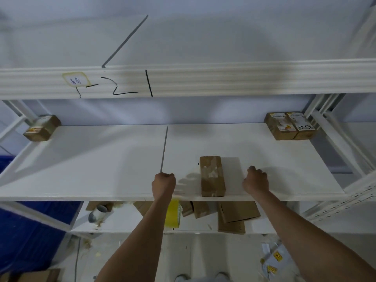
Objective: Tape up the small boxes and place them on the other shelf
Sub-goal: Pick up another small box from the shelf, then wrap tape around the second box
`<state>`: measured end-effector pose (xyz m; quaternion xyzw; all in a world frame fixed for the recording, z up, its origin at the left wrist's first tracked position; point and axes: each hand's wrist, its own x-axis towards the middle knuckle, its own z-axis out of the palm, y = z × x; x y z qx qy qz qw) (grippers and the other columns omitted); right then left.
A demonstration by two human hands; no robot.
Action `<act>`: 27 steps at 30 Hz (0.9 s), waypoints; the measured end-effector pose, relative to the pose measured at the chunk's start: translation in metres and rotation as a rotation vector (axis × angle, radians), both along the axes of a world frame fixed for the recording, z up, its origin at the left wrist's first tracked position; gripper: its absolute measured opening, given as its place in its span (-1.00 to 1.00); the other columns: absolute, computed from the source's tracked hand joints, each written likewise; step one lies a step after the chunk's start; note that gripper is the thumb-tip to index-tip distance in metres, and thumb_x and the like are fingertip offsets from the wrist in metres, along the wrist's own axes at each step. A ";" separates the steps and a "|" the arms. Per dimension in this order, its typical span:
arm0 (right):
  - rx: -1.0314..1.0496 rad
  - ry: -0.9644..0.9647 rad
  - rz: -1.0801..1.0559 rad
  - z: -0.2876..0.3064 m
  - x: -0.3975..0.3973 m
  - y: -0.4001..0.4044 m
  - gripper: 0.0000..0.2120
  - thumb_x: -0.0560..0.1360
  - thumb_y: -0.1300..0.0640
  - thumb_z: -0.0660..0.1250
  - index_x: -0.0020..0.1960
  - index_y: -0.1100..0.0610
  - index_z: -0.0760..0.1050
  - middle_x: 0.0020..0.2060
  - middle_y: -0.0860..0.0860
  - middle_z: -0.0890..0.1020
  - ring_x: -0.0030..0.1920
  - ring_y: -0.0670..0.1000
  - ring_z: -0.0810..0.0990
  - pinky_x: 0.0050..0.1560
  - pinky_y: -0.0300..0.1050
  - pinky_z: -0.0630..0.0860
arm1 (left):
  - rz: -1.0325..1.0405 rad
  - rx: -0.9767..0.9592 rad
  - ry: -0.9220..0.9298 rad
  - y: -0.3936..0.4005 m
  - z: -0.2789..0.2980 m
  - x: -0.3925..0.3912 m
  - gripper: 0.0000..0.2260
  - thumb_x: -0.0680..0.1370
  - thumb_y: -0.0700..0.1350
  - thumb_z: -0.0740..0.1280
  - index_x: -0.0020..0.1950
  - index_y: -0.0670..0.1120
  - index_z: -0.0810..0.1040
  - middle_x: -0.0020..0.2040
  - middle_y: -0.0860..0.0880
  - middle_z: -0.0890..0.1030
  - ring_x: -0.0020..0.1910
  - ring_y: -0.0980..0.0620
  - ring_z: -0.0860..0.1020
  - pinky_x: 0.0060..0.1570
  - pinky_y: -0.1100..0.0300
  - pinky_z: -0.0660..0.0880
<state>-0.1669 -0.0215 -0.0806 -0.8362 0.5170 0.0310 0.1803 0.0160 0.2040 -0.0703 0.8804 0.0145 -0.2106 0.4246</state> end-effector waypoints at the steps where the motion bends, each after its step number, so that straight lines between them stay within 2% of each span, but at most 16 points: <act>1: -0.003 0.073 -0.008 -0.001 -0.002 -0.001 -0.65 0.60 0.15 0.28 0.35 0.23 0.36 0.25 0.23 0.49 0.29 0.23 0.44 0.21 0.07 0.47 | 0.054 0.017 0.014 0.009 -0.002 0.001 -0.82 0.54 -0.10 0.27 -0.13 -0.18 0.58 -0.17 -0.11 0.64 -0.14 -0.15 0.59 -0.15 0.16 0.46; 4: -0.035 0.177 -0.035 -0.012 -0.007 0.001 -0.65 0.60 0.13 0.28 0.34 0.24 0.37 0.28 0.24 0.45 0.32 0.23 0.40 0.26 0.09 0.44 | 0.180 0.028 0.076 0.034 -0.009 0.001 -0.71 0.56 0.00 0.25 -0.04 -0.23 0.57 -0.09 -0.18 0.63 -0.13 -0.17 0.59 -0.13 0.11 0.49; 6: -0.076 0.165 -0.031 -0.016 -0.007 0.004 -0.68 0.60 0.14 0.28 0.30 0.25 0.41 0.25 0.23 0.48 0.30 0.22 0.42 0.25 0.08 0.45 | 0.197 0.035 0.123 0.047 -0.016 0.000 -0.70 0.56 0.04 0.24 -0.12 -0.19 0.54 -0.17 -0.15 0.62 -0.21 -0.12 0.57 -0.08 0.08 0.54; 9: -0.095 0.091 -0.023 -0.019 -0.003 0.008 -0.74 0.61 0.15 0.29 0.23 0.28 0.44 0.19 0.24 0.53 0.24 0.23 0.46 0.19 0.07 0.46 | 0.126 0.025 0.301 0.060 -0.024 -0.005 -0.73 0.53 0.05 0.27 -0.15 -0.15 0.52 -0.26 -0.10 0.57 -0.32 -0.07 0.52 -0.21 0.16 0.47; 11: -0.097 0.054 -0.008 -0.019 -0.002 0.009 -0.74 0.61 0.14 0.31 0.19 0.30 0.47 0.15 0.26 0.56 0.21 0.23 0.48 0.14 0.03 0.47 | 0.048 -0.025 0.492 0.065 -0.028 -0.007 -0.72 0.49 0.09 0.34 -0.04 -0.13 0.54 -0.12 -0.12 0.61 -0.23 -0.08 0.55 -0.19 0.14 0.46; 13: -0.106 0.050 0.008 -0.019 0.000 0.010 -0.75 0.61 0.11 0.33 0.14 0.29 0.51 0.11 0.24 0.59 0.16 0.22 0.52 0.07 -0.03 0.46 | -0.039 -0.059 0.639 0.069 -0.031 -0.006 -0.64 0.47 0.10 0.39 0.12 -0.12 0.55 0.06 -0.16 0.64 -0.04 -0.12 0.62 -0.07 0.08 0.51; 15: -0.097 0.056 -0.006 -0.018 0.001 0.012 -0.76 0.58 0.07 0.37 0.07 0.26 0.56 0.06 0.21 0.63 0.11 0.20 0.55 0.00 -0.06 0.45 | -0.055 -0.131 0.719 0.072 -0.029 -0.007 -0.61 0.49 0.06 0.44 0.20 -0.16 0.54 0.13 -0.19 0.64 0.04 -0.15 0.64 0.07 0.03 0.54; 16: -0.078 0.042 -0.029 -0.018 0.001 0.012 -0.75 0.56 0.05 0.40 0.06 0.25 0.57 0.03 0.21 0.64 0.08 0.20 0.56 -0.01 -0.06 0.47 | -0.046 -0.172 0.740 0.072 -0.029 -0.008 -0.61 0.50 0.02 0.46 0.22 -0.18 0.53 0.14 -0.20 0.64 0.03 -0.15 0.64 0.06 0.02 0.56; 19: 0.024 -0.096 -0.138 -0.019 0.002 0.012 -0.71 0.48 0.09 0.50 0.04 0.31 0.59 -0.03 0.25 0.67 0.02 0.25 0.63 -0.03 -0.01 0.56 | -0.033 -0.199 0.738 0.071 -0.030 -0.011 -0.62 0.52 -0.08 0.47 0.26 -0.21 0.51 0.12 -0.18 0.64 -0.05 -0.11 0.64 -0.14 0.07 0.56; 22: 0.049 -0.311 -0.223 -0.012 0.006 0.014 -0.74 0.52 0.22 0.45 0.07 0.38 0.52 -0.04 0.30 0.65 -0.03 0.28 0.65 -0.16 -0.06 0.51 | -0.028 -0.160 0.709 0.070 -0.031 -0.014 -0.70 0.53 -0.10 0.46 0.18 -0.17 0.51 0.07 -0.14 0.64 -0.05 -0.08 0.63 -0.04 0.08 0.54; 25: 0.015 -0.549 -0.232 0.005 0.017 0.023 -0.81 0.58 0.27 0.36 0.10 0.36 0.45 -0.02 0.33 0.62 -0.01 0.31 0.64 -0.12 -0.05 0.50 | -0.031 -0.133 0.707 0.070 -0.026 -0.016 -0.81 0.55 -0.07 0.43 0.02 -0.14 0.49 -0.03 -0.12 0.61 -0.07 -0.06 0.60 0.04 0.09 0.53; 27: -0.004 -0.668 -0.191 0.015 0.026 0.032 -0.83 0.59 0.27 0.33 0.13 0.35 0.51 -0.01 0.30 0.64 -0.01 0.27 0.64 -0.08 -0.07 0.50 | -0.032 -0.096 0.702 0.069 -0.024 -0.015 -0.80 0.57 -0.04 0.41 -0.06 -0.13 0.46 -0.08 -0.11 0.58 -0.07 -0.06 0.58 0.07 0.10 0.52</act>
